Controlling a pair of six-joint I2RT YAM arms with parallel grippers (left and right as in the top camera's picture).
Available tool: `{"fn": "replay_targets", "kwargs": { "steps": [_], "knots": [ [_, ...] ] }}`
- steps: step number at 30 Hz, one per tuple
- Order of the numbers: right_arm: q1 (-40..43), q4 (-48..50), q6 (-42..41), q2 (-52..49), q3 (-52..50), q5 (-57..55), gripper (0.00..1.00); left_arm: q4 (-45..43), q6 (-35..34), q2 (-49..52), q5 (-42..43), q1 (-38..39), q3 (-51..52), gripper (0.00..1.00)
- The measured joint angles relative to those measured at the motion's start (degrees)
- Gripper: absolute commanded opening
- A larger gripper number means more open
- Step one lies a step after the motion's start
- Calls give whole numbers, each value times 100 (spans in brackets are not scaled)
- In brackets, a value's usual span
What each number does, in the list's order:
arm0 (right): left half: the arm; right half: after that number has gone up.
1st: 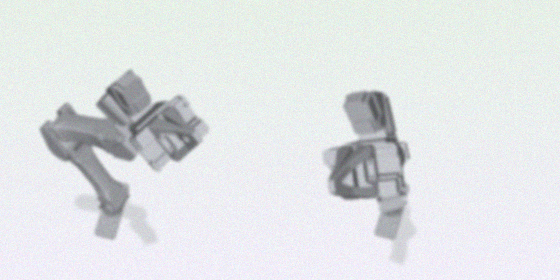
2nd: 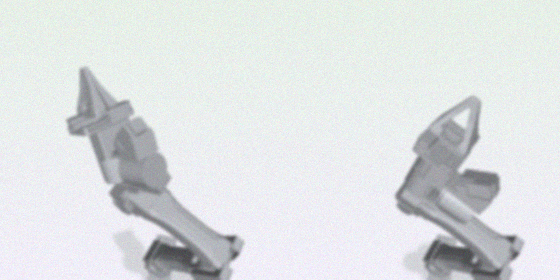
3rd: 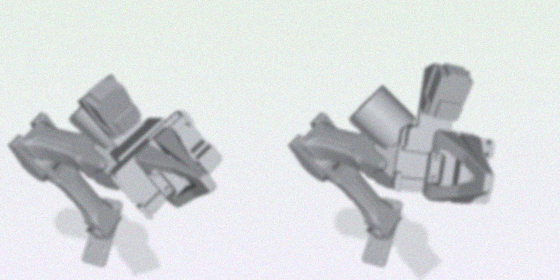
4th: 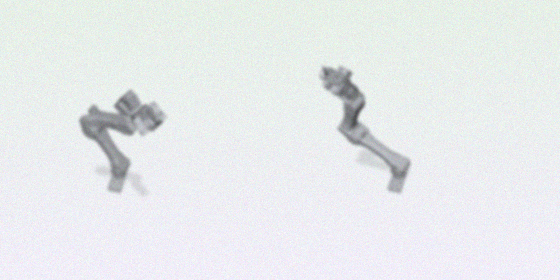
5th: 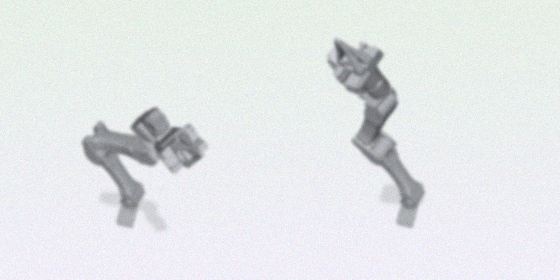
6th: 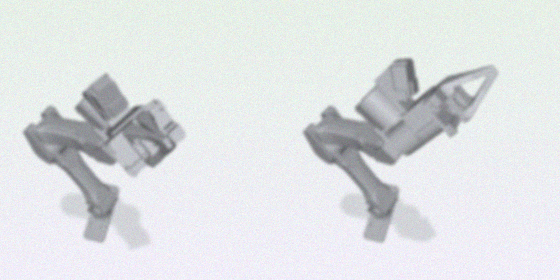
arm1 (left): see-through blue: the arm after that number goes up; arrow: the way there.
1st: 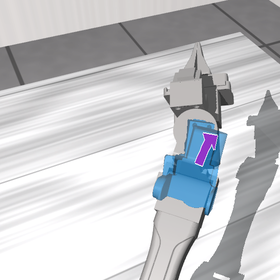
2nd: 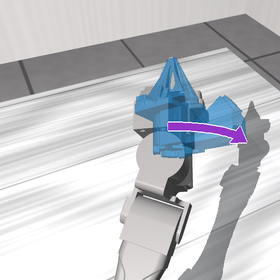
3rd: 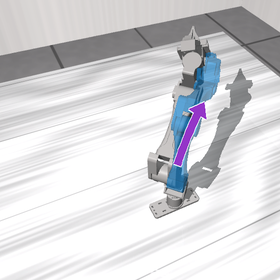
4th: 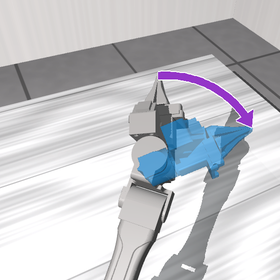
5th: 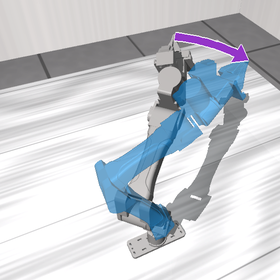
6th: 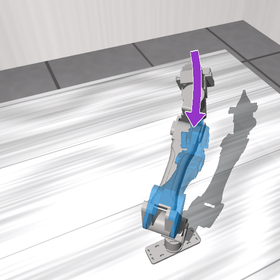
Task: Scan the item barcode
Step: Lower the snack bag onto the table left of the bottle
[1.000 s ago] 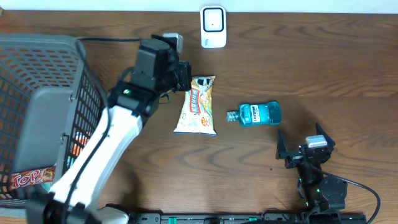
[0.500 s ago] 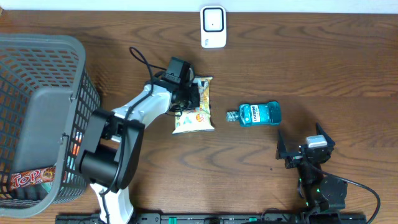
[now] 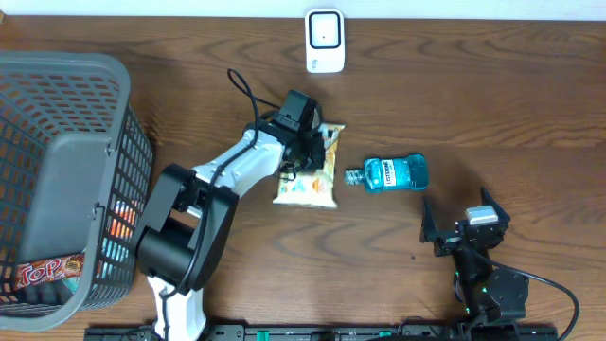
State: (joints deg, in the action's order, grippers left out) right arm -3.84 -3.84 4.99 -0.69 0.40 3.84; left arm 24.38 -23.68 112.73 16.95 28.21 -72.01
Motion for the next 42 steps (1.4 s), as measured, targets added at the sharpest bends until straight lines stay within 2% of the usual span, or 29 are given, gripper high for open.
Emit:
{"fn": "replay_targets", "kwargs": {
  "steps": [9,12,26,35,42],
  "knots": [
    [0,-2,0,0,-2,0,99,214,116,-2002,-780,9,133,8],
    [0,-2,0,0,-2,0,99,229,120,-2264,-951,9,87,8],
    [0,-2,0,0,0,-2,99,378,-758,-1690,-1091,155,984,8],
    [0,-2,0,0,0,0,99,-299,-802,-1569,-1182,227,1005,8],
    [0,-2,0,0,0,0,99,-621,-807,-675,-1266,229,1003,8]
  ]
}}
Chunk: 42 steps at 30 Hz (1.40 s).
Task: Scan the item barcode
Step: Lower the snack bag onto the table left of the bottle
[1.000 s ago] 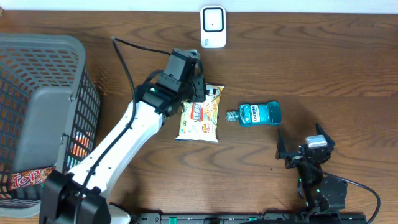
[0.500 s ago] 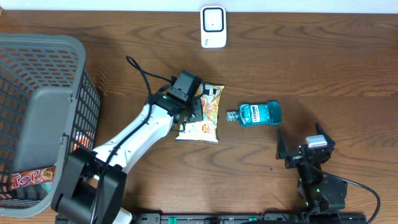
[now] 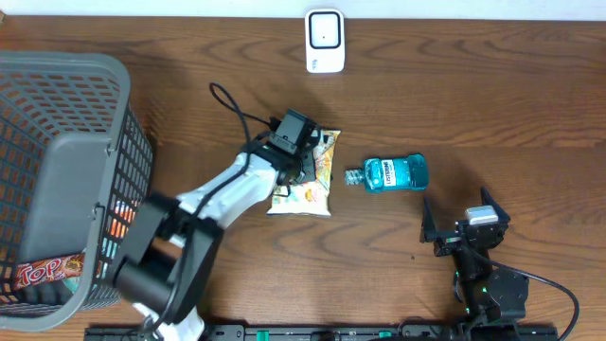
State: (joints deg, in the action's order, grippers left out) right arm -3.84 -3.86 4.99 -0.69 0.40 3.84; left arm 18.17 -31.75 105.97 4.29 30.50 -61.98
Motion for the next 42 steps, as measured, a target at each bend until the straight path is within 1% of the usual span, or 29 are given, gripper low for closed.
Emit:
{"fn": "replay_targets", "kwargs": {
  "steps": [7,15,19,24,26,27,28,30,31,34,35,36,38,39,42],
  "knots": [
    [0,0,2,0,0,0,99,-175,-133,57,-33,160,-42,8],
    [0,0,2,0,-2,0,99,-968,-149,223,-42,960,-39,8],
    [0,0,0,0,-2,0,99,-1287,-149,227,-37,1239,-37,8],
    [0,0,0,0,-2,0,99,-1421,-146,229,-17,1266,-42,8],
    [0,0,0,0,-2,0,99,-1388,-122,229,-17,1263,-59,9],
    [0,0,0,0,0,0,99,-1307,-85,229,-17,1263,-103,13],
    [0,0,2,0,0,0,99,-1165,-28,225,-20,1263,-175,22],
    [0,0,0,0,-2,0,99,-758,175,164,-37,1261,-374,40],
    [0,2,0,0,0,0,99,-498,232,94,-72,1257,-498,52],
    [0,2,2,0,0,0,99,380,684,-437,-361,1211,-898,77],
    [0,2,0,0,0,0,99,610,796,-656,-490,1191,-1027,80],
    [0,2,0,0,0,0,99,870,942,-946,-675,1158,-1196,81],
    [0,0,2,0,0,0,99,1233,1095,-1543,-1110,1075,-1539,95],
    [0,0,0,0,0,0,99,1349,1154,-1821,-1325,1019,-1683,100],
    [0,0,0,0,0,0,99,1488,1285,-2719,-1991,678,-1908,98]
  ]
}}
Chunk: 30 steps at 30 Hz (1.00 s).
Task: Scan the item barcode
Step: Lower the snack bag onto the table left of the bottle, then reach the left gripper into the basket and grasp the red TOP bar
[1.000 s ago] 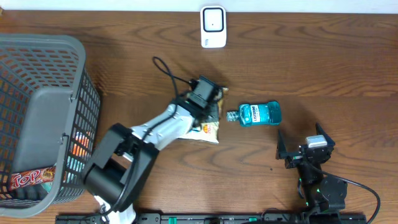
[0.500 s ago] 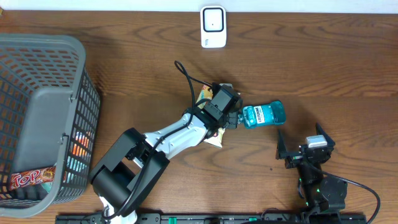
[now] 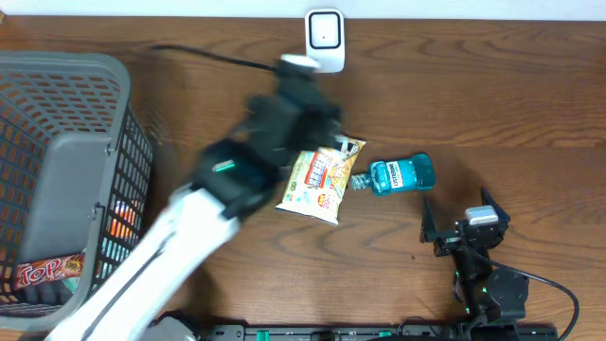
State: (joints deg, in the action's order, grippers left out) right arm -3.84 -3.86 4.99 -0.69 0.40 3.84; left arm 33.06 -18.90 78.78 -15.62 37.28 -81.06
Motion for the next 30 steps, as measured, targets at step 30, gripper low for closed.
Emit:
{"fn": "replay_targets", "kwargs": {
  "steps": [30],
  "knots": [
    [0,2,0,0,0,-2,99,2848,-3154,614,-57,-7838,579,98]
  ]
}}
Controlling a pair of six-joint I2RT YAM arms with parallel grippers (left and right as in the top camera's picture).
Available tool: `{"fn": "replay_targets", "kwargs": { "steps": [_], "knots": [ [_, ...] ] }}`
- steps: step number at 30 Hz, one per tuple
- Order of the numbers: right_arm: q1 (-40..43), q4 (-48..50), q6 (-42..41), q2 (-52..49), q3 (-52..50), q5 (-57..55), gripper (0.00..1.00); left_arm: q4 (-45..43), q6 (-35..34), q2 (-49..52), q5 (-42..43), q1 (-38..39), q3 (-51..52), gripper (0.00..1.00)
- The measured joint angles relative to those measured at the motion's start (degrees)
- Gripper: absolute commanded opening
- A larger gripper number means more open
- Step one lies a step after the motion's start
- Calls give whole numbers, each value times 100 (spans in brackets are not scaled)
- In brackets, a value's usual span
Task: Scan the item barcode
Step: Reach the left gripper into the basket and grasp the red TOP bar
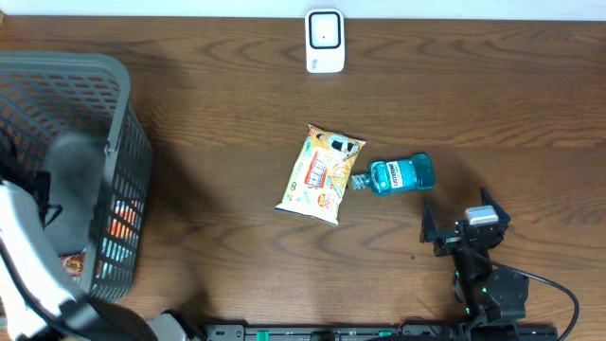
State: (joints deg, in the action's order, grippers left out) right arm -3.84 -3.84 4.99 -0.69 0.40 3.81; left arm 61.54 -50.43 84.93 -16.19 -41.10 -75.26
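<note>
A snack bag [320,174] lies flat at the table's middle, printed side up and tilted. Its right edge touches the cap of a blue mouthwash bottle [400,174] lying on its side. A white scanner [324,41] stands at the far edge. My left arm [28,256] is a blurred white shape at the lower left beside the basket; its fingers cannot be made out. My right gripper [461,225] rests open near the front right, holding nothing.
A large grey mesh basket [114,114] fills the left side, with packaged goods [118,227] inside. The right arm's base and cable [497,294] sit at the front edge.
The left arm has left the snack bag and now sits at the far left by the basket. The bag lies free on the table where it was. The right arm has not moved.
My left gripper was on the snack bag, which lay pale side up left of the bottle. Then the bag showed its printed side, shifted right against the bottle, which had been nudged right. Now the arm is by the basket and the bag lies loose.
</note>
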Motion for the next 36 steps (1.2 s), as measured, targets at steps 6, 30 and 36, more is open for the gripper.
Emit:
{"fn": "replay_targets", "kwargs": {
  "steps": [6,30,36],
  "knots": [
    [0,0,2,0,0,2,99,350,-37,918,166,-422,7,98],
    [0,-2,0,0,-2,2,99,-798,-33,1510,254,-503,1204,38],
    [0,0,2,0,0,2,99,-789,7,1508,214,-503,1202,10]
  ]
}}
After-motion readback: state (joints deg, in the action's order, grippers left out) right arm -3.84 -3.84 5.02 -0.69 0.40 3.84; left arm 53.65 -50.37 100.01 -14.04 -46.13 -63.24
